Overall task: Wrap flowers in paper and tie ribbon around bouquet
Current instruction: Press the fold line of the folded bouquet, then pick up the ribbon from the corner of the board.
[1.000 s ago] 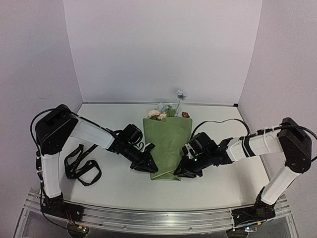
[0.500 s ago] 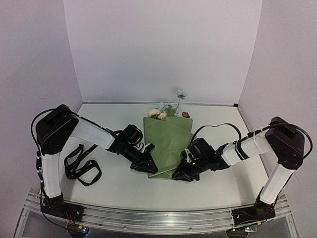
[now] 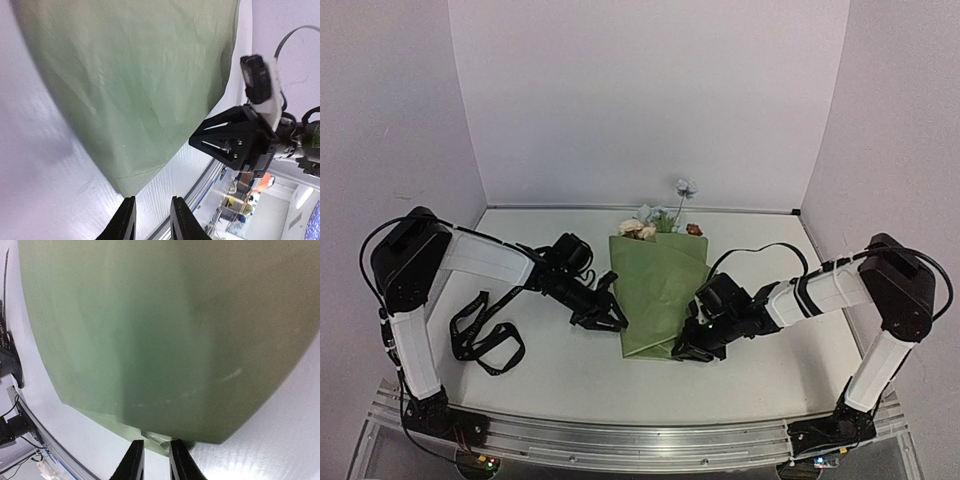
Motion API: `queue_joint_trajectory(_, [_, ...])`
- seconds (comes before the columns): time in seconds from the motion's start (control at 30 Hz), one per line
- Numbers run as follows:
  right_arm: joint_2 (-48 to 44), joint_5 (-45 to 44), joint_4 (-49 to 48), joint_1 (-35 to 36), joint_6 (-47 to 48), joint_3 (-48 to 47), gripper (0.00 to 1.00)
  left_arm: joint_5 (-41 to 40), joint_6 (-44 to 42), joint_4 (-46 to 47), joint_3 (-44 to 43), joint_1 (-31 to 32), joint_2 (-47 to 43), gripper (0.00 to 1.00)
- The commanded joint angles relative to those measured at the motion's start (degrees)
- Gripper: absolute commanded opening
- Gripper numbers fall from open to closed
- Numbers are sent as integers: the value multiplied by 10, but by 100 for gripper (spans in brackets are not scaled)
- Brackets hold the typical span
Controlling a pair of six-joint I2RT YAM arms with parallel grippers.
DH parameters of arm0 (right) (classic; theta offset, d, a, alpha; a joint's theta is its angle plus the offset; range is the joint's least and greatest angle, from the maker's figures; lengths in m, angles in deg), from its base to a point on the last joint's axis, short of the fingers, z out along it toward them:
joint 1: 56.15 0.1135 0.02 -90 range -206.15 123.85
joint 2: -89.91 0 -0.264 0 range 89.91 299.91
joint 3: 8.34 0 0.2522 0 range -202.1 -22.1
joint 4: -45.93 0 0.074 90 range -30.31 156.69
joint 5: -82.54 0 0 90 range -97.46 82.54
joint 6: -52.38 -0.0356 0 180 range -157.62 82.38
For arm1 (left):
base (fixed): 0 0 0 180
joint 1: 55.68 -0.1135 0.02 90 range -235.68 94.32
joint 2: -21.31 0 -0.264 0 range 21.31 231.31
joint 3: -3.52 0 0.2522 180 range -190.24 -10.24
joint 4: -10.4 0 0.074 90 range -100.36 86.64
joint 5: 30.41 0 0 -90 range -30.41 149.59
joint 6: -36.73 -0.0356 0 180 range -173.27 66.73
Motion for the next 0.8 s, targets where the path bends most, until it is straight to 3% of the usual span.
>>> queue_joint_trajectory(0.0, [20, -34, 69, -23, 21, -38, 21, -66, -9, -36, 1, -70, -84, 28])
queue_joint_trajectory(0.13, [23, -16, 75, -28, 20, -56, 20, -151, -8, -80, 36, -135, -142, 31])
queue_joint_trajectory(0.23, [7, -3, 75, -26, 17, -52, 23, -275, -20, -140, 52, -178, -186, 35])
queue_joint_trajectory(0.3, [-13, 1, 76, -19, 19, -47, 29, -377, -25, -179, 63, -207, -215, 42])
queue_joint_trajectory(0.53, [-96, 0, 81, 9, 44, -29, 51, -541, 19, -213, 144, -310, -327, 54])
queue_joint_trajectory(0.77, [-157, -28, 84, 16, 88, 0, 64, -539, 9, -186, 149, -355, -267, 55])
